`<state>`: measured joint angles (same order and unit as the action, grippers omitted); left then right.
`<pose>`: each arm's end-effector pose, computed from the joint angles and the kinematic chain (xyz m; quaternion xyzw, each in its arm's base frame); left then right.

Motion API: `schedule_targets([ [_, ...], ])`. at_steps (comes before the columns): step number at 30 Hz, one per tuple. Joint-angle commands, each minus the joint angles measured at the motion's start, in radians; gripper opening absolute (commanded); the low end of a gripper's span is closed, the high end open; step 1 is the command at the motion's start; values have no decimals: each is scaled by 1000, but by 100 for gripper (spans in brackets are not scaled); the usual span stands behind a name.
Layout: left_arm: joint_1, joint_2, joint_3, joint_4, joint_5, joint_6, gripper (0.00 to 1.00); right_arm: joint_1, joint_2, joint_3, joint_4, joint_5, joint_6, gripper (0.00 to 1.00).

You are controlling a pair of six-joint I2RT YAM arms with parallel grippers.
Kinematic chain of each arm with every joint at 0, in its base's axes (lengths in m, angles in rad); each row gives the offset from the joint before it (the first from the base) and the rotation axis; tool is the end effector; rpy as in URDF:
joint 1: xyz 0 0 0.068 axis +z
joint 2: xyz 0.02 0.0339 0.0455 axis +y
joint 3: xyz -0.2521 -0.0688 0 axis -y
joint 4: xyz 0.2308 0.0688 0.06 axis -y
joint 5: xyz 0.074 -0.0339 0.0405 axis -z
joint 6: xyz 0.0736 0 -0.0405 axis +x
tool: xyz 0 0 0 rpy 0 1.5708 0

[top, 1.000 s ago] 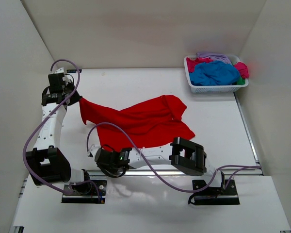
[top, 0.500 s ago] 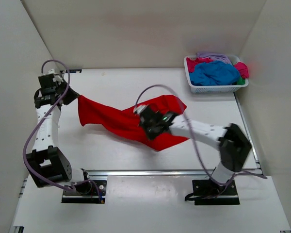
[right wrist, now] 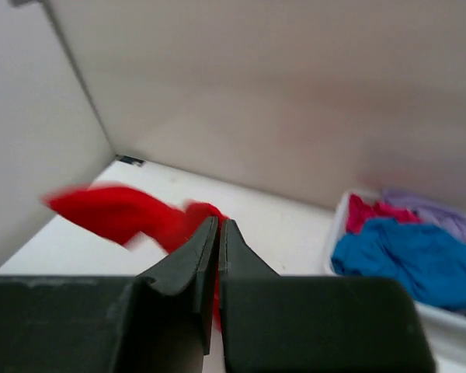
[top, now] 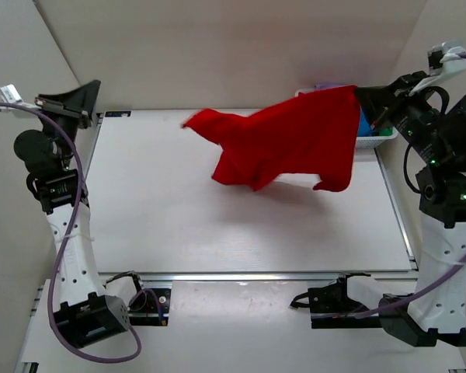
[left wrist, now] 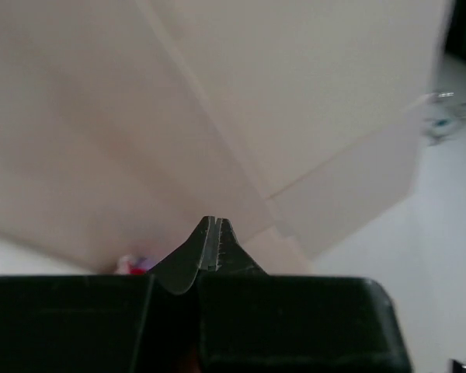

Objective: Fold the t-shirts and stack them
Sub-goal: Flatten out the tshirt

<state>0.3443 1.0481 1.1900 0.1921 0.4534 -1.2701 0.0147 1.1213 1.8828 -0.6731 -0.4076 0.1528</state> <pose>0.2430 0.0529 0.4699 -0.2814 0.5229 -0.4711 0.6522 0.1767 0.0318 0.5557 -0.1033 0.6699 0.1966 0.7084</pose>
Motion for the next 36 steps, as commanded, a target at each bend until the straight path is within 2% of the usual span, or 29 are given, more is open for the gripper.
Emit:
schedule_targets([
  [1,1,39,106,268,-4,-299,0,7,14,108,-2,-79,-4,0],
  [3,-17,97,245,251,7,-293,0,2,21,134,21,-100,13,0],
  [5,-98,176,453,-77,69,-101,0,-13,17,89,33,-128,21,0],
  [6,-167,184,476,-230,67,-39,0,-13,11,63,43,-157,34,0],
  [8,-275,171,415,-308,85,153,3,-40,-14,-20,85,-212,53,0],
  [9,-321,141,328,-318,115,187,10,-56,-26,-81,111,-233,65,0],
  [11,-494,87,77,-283,137,309,16,-64,-55,-163,151,-258,80,0],
  [12,-580,61,10,-266,92,334,14,-59,-57,-172,147,-258,76,0],
  [14,-701,-11,-229,-119,3,376,17,-38,-55,-177,127,-252,60,0],
  [15,-756,-16,-266,-96,-33,386,24,-27,-52,-177,124,-235,51,0],
  [16,-783,-11,-315,-91,-51,399,27,-21,-52,-174,122,-231,50,0],
  [20,-993,87,-360,-137,-142,494,29,-21,-48,-192,121,-231,57,0],
  [22,-1080,116,-374,-114,-171,485,35,33,-60,-227,141,-202,65,0],
  [23,-1093,140,-378,-93,-180,476,44,57,-63,-246,141,-168,59,0],
  [24,-1103,159,-395,-35,-174,454,59,94,-64,-264,151,-142,57,0],
  [26,-1133,196,-395,21,-174,436,73,132,-64,-283,155,-106,59,0],
  [27,-1140,235,-371,23,-179,439,76,161,-61,-301,159,-99,56,0],
  [32,-1274,409,-259,-46,-281,454,81,255,-38,-332,164,-24,42,0],
  [34,-1298,452,-300,-2,-309,370,80,272,-37,-338,167,-11,37,0],
  [36,-1314,480,-317,18,-300,321,72,271,-26,-329,164,-7,40,0],
])
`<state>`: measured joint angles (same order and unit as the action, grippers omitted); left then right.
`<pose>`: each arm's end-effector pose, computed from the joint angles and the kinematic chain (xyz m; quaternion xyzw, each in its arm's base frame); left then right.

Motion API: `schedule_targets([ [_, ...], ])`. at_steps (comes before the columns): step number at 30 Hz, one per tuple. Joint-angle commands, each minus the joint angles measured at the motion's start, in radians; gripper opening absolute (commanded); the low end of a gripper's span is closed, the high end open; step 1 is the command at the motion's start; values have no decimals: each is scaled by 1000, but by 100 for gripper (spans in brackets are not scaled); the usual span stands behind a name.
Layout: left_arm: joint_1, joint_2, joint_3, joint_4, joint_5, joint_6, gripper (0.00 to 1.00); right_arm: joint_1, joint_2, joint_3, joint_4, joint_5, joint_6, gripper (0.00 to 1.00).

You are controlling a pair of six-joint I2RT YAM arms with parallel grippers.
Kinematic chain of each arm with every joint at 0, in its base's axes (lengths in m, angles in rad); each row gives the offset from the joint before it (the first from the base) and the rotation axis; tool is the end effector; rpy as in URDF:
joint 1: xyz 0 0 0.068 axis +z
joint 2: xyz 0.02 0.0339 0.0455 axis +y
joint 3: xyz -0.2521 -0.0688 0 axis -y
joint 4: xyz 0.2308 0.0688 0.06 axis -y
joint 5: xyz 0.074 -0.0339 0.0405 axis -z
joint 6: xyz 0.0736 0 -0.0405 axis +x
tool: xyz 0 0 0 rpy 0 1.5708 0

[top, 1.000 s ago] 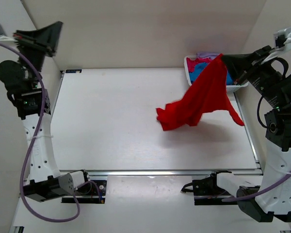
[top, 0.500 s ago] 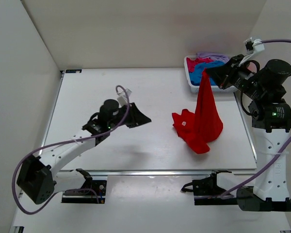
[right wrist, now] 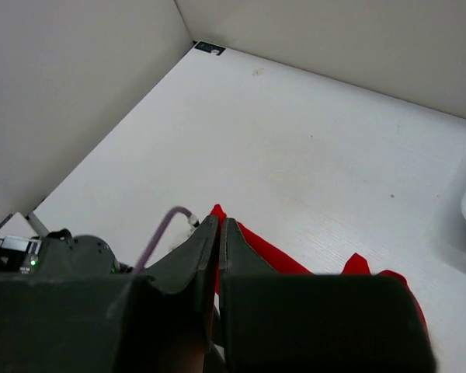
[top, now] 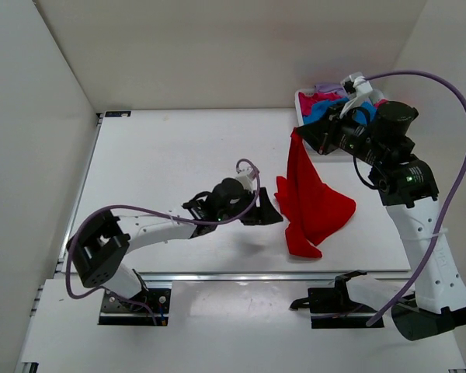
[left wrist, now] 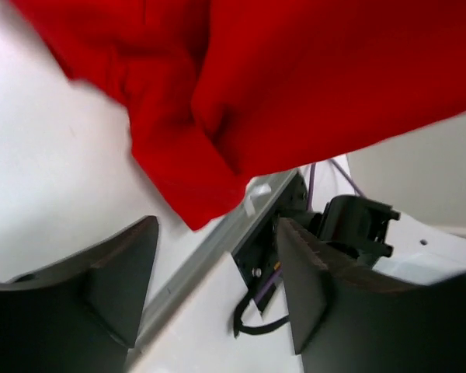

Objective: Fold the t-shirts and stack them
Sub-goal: Flatten out the tshirt

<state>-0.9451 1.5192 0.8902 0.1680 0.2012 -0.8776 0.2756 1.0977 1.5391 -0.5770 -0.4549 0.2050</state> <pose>0.1988 -0.3002 0.2130 0.0814 0.8434 -0.4666 0.2537 0.2096 0.0929 0.4718 -0.1741 0.7283 0.3175 0.5818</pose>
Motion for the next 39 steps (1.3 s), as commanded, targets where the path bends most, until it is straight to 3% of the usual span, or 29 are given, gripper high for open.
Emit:
schedule_targets([
  [1,-41,18,-14,22,-51,-77,67,17,4,18,59,54,-18,0],
  [3,-72,19,-13,-16,-87,-69,63,4,17,26,55,65,-30,0],
  [7,-92,-33,-125,135,-83,-116,57,-4,48,23,52,117,-36,0],
  [9,-98,-27,-109,124,-86,-101,60,17,71,16,46,163,-41,0],
  [11,-110,33,-21,78,-62,-83,70,56,80,0,65,189,-41,0],
  [14,-158,123,97,-8,-89,-67,78,98,97,-16,92,215,-41,0],
  [18,-198,214,134,-10,-161,-122,84,157,119,-4,101,252,-47,0],
  [20,-210,265,189,-80,-200,-91,85,169,128,-2,103,251,-50,0],
  [23,-227,341,318,-325,-236,-31,86,169,139,23,98,256,-56,0],
  [25,-233,371,337,-360,-261,-30,85,166,143,33,100,259,-62,0],
  [28,-219,381,299,-326,-264,-57,79,165,145,21,104,256,-58,0],
  [29,-210,384,294,-329,-267,-51,68,166,136,7,100,254,-59,0],
  [30,-212,384,283,-338,-284,-47,50,159,136,4,112,255,-58,0],
  [31,-212,378,283,-346,-313,-41,22,159,128,-3,115,246,-53,0],
  [33,-207,351,257,-364,-353,-34,0,157,119,-13,106,251,-55,0],
  [37,-141,173,92,-383,-395,-6,0,119,108,-37,89,234,-64,0],
  [39,-42,55,-3,-430,-402,28,0,103,94,-53,80,220,-61,0],
])
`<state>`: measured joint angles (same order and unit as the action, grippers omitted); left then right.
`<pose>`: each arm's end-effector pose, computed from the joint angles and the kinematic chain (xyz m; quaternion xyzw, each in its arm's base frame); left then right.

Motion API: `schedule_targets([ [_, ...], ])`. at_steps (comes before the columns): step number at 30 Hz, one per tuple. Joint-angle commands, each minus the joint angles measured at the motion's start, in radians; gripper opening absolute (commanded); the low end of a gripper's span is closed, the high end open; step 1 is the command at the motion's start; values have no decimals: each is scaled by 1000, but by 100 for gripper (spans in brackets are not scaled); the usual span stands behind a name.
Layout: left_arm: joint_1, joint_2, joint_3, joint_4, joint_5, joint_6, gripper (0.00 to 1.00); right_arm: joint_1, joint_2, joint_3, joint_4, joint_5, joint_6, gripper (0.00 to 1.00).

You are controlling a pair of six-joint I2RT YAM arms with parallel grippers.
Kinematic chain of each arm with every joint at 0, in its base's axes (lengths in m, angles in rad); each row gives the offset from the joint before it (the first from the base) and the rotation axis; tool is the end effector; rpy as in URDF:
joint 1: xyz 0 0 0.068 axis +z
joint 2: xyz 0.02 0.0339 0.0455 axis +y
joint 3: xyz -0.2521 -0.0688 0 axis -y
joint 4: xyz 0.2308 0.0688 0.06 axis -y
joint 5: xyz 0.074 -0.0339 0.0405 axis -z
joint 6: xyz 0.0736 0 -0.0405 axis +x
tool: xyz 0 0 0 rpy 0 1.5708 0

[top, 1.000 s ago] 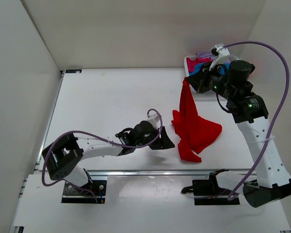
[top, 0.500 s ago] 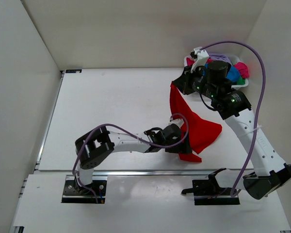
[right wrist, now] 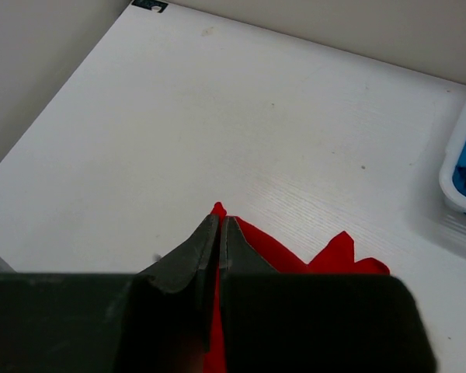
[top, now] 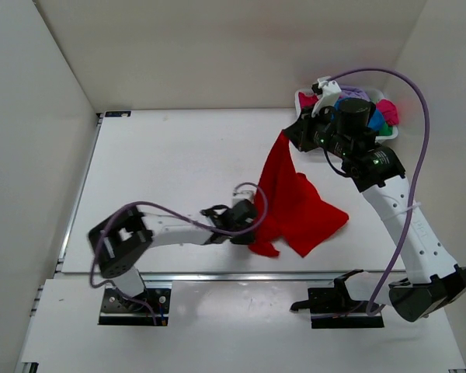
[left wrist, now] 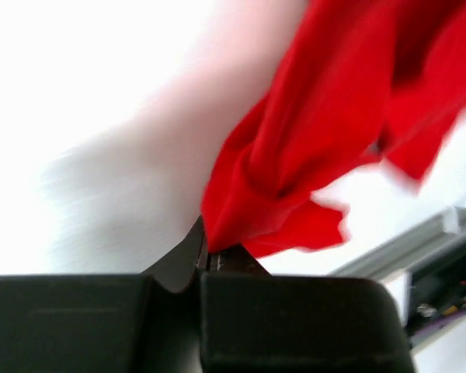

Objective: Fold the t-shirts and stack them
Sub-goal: Flatten out the tshirt

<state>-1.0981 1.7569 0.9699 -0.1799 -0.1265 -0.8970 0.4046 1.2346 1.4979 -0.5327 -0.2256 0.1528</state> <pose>0.1702 -0.3123 0.1191 0.0769 0.9499 -0.2166 0.2117 0.2551 0.1271 0.4307 -0.1669 0.7758 0.2517 0.5540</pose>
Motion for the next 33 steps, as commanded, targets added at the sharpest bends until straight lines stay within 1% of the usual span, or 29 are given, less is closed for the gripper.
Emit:
schedule_targets([
  [1,139,-268,-152,-85,-65,55,0,-44,-47,-31,30,-18,-19,0],
  [3,304,-426,-282,-102,-26,125,0,-52,-66,-74,34,-37,-19,0],
  [4,405,-454,-308,-102,43,144,0,-56,-72,-86,30,-35,-21,0],
  [5,458,-503,-353,-107,107,182,0,-50,-81,-115,34,-34,-24,0],
  [6,551,-534,-376,-112,126,220,0,-50,-84,-142,40,-32,-25,0],
  [7,628,-549,-385,-119,174,239,15,-46,-78,-154,42,-40,-22,0],
  [8,664,-556,-393,-142,198,272,28,-35,-83,-177,49,-35,-19,0],
  [9,700,-559,-389,-165,215,306,32,-33,-78,-191,53,-35,-19,0],
  [10,728,-560,-373,-190,223,319,41,-26,-86,-214,62,-31,-13,0],
  [11,733,-560,-356,-208,217,334,54,-17,-87,-238,68,-35,-12,0],
  [12,738,-574,-341,-214,212,343,61,-9,-81,-254,77,-38,-7,0],
  [13,730,-579,-330,-230,202,342,72,-10,-86,-261,80,-35,-7,0],
  [14,730,-591,-318,-234,193,340,76,-1,-78,-271,76,-25,-10,0],
  [16,727,-638,-300,-253,197,339,75,-3,-77,-281,66,-34,-16,0],
  [18,696,-660,-283,-263,180,339,65,-10,-75,-292,66,-35,-19,1],
  [22,658,-659,-261,-247,189,320,63,-21,-70,-301,74,-47,-24,0],
  [25,644,-649,-255,-214,166,302,54,-13,-70,-307,77,-47,-21,1],
  [27,621,-622,-234,-236,128,293,37,-6,-69,-311,79,-49,-21,0],
  [28,619,-600,-220,-242,128,300,35,-6,-69,-311,80,-44,-18,0],
  [30,604,-558,-201,-257,133,314,39,3,-66,-312,85,-49,-16,0],
  [31,600,-541,-204,-250,99,303,41,2,-67,-314,83,-49,-16,0],
  [32,587,-528,-203,-231,88,299,41,8,-64,-318,89,-44,-16,0],
  [33,589,-528,-209,-219,87,290,45,4,-64,-317,89,-46,-12,0],
])
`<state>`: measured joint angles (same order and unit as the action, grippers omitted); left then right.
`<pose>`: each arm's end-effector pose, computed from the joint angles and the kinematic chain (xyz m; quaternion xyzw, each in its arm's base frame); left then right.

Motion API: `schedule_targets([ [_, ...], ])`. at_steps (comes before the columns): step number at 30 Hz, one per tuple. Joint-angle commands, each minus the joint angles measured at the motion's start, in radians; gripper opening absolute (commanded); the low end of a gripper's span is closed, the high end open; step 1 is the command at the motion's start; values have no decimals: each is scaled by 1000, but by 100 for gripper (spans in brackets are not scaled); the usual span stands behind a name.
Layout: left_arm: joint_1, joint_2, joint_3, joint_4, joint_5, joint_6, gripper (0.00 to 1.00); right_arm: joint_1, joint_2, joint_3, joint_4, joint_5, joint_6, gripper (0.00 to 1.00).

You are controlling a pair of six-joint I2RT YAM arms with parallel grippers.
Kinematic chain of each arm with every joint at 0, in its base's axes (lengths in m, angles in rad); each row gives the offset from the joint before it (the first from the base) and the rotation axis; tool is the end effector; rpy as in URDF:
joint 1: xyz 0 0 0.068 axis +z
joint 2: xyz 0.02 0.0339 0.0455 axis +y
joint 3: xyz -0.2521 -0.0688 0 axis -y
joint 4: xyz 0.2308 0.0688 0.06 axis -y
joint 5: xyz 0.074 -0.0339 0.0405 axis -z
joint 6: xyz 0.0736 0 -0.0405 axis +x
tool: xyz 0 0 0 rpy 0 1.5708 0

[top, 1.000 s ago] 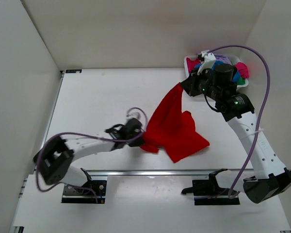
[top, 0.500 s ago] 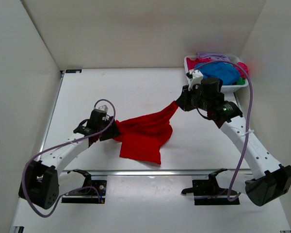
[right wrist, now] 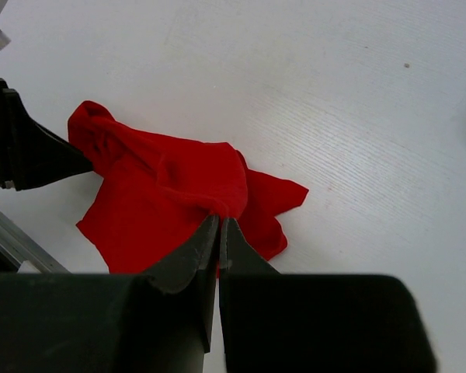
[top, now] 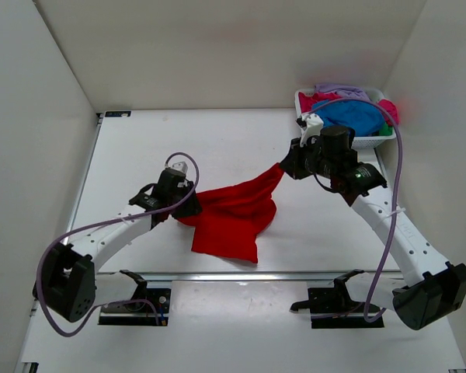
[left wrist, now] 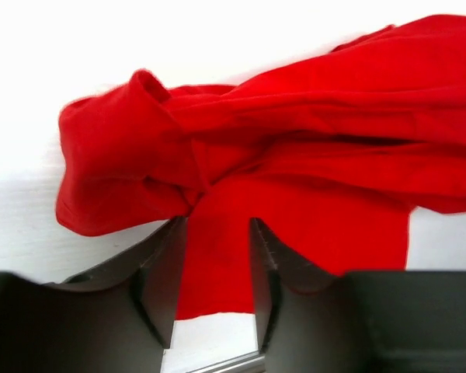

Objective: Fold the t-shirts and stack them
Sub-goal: Flatten out the tshirt

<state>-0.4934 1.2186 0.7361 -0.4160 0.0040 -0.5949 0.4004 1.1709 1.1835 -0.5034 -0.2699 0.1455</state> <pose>0.2264 -0.1221 0.1807 -0.0472 0.9428 -0.1724 0.2812 0.2499 0.1271 0.3403 -0.1766 0.8342 0.2485 0.4595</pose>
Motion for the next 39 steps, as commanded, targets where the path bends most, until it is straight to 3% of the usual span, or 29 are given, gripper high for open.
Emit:
schedule_targets([
  [1,-25,25,35,16,-56,-19,50,15,1,-5,65,-5,-4,0],
  [2,-30,45,42,13,-61,-22,57,20,1,-4,66,-3,-3,0],
  [7,-53,122,91,-46,-114,-29,61,14,10,1,69,-6,0,0],
  [19,-28,200,98,-7,-156,-22,53,15,10,-12,72,-12,8,0],
  [21,-31,209,98,-7,-167,-22,50,12,6,-10,72,-9,0,0],
  [23,-30,216,103,-10,-171,-25,38,12,4,-10,72,-15,-1,0],
  [24,-33,216,103,-10,-174,-19,25,14,7,-9,72,-14,0,0],
  [29,-21,180,95,-13,-180,-29,5,12,7,-16,72,-15,-4,0],
  [31,-1,151,104,-44,-176,-22,0,9,6,-16,63,-8,-1,0],
  [34,27,90,143,-119,-171,21,0,-30,10,1,22,-2,-27,0],
  [39,197,-77,249,-214,-66,96,0,-167,-13,5,-10,-55,-66,0],
])
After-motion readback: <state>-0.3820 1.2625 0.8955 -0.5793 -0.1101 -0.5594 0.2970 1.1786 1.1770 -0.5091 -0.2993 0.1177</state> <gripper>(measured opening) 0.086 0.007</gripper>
